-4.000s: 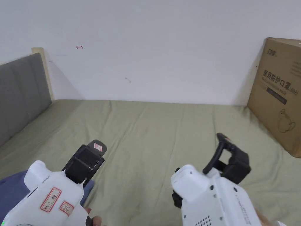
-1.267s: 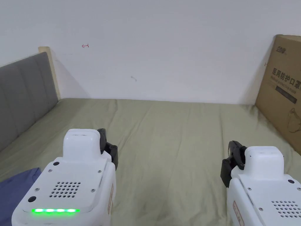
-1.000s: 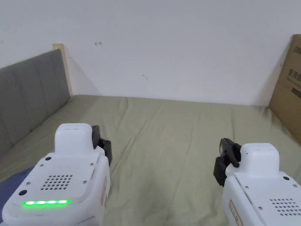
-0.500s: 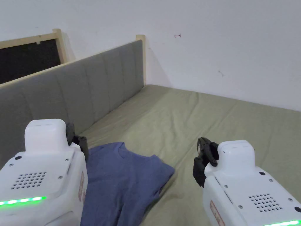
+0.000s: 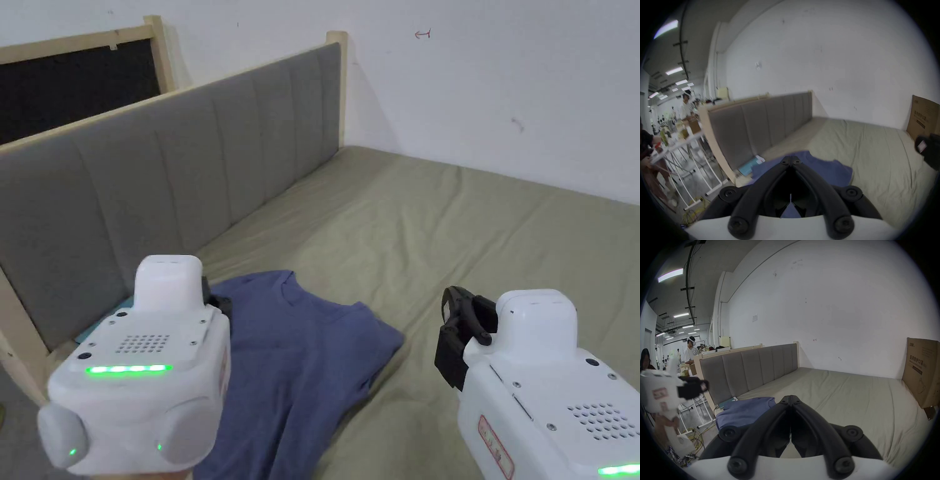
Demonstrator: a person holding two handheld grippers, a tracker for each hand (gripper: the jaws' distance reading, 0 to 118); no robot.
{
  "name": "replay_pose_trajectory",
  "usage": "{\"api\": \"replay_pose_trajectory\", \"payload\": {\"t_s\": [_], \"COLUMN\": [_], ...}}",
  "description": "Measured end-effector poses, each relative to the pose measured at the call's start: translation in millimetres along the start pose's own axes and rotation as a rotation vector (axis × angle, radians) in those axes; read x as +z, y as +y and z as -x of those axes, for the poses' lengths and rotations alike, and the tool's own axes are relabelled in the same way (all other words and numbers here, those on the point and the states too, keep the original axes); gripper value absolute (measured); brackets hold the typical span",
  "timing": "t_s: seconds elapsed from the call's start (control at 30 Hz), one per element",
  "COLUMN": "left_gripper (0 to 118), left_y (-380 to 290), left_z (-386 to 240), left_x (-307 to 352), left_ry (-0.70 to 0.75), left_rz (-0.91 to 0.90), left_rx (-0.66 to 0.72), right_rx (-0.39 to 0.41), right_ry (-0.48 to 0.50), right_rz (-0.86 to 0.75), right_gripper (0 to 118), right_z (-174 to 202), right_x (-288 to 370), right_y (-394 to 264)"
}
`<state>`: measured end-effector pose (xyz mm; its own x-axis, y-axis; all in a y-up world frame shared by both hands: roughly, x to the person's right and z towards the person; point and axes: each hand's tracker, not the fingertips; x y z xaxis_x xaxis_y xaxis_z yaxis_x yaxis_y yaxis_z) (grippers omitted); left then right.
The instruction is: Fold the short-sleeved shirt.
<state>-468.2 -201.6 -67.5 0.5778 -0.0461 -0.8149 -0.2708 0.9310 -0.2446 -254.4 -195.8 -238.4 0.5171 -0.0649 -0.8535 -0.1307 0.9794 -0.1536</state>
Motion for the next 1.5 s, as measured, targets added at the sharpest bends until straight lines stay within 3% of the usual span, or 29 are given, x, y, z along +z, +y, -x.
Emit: {"api": "replay_pose_trajectory", "payload": {"t_s": [0.2, 0.23, 0.3, 0.33, 0.47, 0.53, 0.63, 0.73, 0.8, 0.83, 0.9, 0.93, 0.97, 1.0, 1.23, 1.5], "left_gripper": [0, 10, 62, 81, 92, 106, 107, 102, 78, 56, 28, 28, 21, 3, 1, 1], "left_y": [-50.3, -58.0, -68.8, -72.8, -81.1, -88.5, -98.1, -110.9, -103.7, -98.5, -92.8, -92.6, -92.9, -93.9, -80.9, -33.1], "left_z": [-7.9, -9.4, -15.0, -17.8, -37.1, -45.7, -62.7, -74.0, -74.3, -72.4, -66.5, -60.3, -55.3, -52.1, -24.9, -23.0], "left_x": [-117.7, -133.6, -157.6, -167.6, -200.9, -220.6, -242.5, -247.5, -241.6, -238.3, -235.7, -237.0, -237.7, -239.3, -239.3, -215.3], "left_ry": [-0.137, -0.152, -0.165, -0.181, -0.159, -0.179, -0.172, -0.115, -0.111, -0.112, -0.107, -0.111, -0.103, -0.071, -0.174, -0.404], "left_rz": [0.371, 0.422, 0.528, 0.562, 0.612, 0.658, 0.753, 0.749, 0.743, 0.733, 0.719, 0.721, 0.723, 0.732, 0.763, 0.703], "left_rx": [0.098, 0.127, 0.134, 0.139, 0.11, 0.099, 0.09, -0.001, 0.021, 0.023, 0.028, 0.049, 0.075, 0.087, 0.27, 0.477], "right_rx": [0.012, 0.016, 0.012, 0.005, -0.017, -0.018, -0.027, -0.041, -0.064, -0.082, -0.107, -0.115, -0.123, -0.129, -0.133, -0.195], "right_ry": [-0.019, -0.022, -0.031, -0.034, -0.048, -0.06, -0.072, -0.087, -0.095, -0.094, -0.095, -0.099, -0.099, -0.098, -0.111, -0.174], "right_rz": [0.072, 0.083, 0.113, 0.126, 0.179, 0.204, 0.243, 0.278, 0.295, 0.3, 0.315, 0.316, 0.318, 0.322, 0.325, 0.289], "right_gripper": [0, 0, 0, 0, 0, 0, 0, 0, 0, 0, 0, 0, 0, 0, 0, 0], "right_z": [-5.0, -6.6, -10.7, -12.8, -21.4, -25.2, -31.9, -39.5, -44.7, -47.6, -51.1, -51.7, -52.3, -52.5, -60.4, -88.5], "right_x": [-8.6, -10.9, -15.9, -18.3, -27.9, -32.5, -37.3, -41.7, -43.3, -43.6, -45.3, -45.3, -44.7, -44.1, -35.6, -14.8], "right_y": [-14.5, -17.3, -21.9, -24.2, -32.9, -37.6, -44.7, -51.8, -55.3, -57.4, -60.1, -61.2, -62.1, -62.3, -60.0, -49.9]}}
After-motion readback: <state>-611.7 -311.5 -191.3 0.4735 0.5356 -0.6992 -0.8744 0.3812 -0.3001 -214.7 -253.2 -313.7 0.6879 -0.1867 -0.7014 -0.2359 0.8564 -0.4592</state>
